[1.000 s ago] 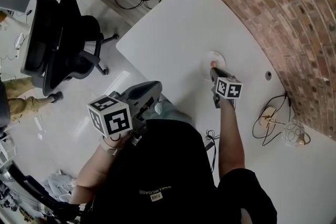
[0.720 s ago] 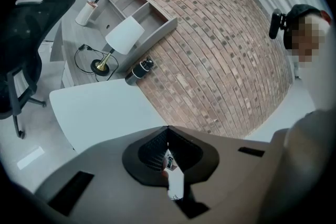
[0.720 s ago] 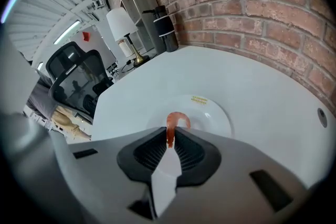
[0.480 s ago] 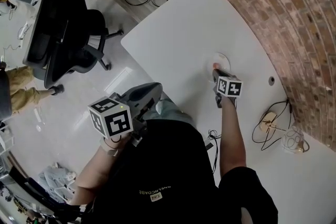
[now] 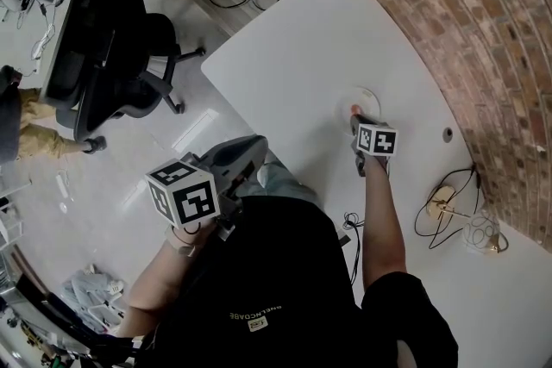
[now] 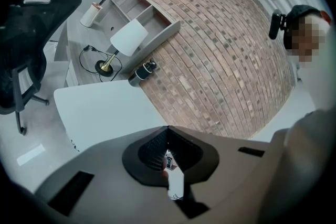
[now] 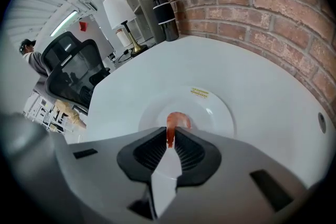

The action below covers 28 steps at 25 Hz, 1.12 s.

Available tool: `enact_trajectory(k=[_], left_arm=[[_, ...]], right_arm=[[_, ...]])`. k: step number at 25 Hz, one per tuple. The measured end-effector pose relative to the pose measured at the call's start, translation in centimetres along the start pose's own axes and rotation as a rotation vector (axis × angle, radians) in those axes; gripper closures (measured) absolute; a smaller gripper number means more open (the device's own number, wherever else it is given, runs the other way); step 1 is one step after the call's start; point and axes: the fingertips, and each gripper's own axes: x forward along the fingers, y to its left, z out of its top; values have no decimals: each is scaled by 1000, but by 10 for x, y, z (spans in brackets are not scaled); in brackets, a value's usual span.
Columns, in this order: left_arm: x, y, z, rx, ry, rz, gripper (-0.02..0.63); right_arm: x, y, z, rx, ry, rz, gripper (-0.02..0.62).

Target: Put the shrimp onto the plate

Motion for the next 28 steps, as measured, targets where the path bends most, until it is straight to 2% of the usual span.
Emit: enact_trajectory(k=[23, 28], left_arm=[[2, -1, -2, -5, 3, 1, 603], [5, -6, -3, 3, 7, -4, 603]], right_arm=[[2, -3, -1, 26, 1, 19, 549], [-11, -4, 9, 27, -41, 17, 549]])
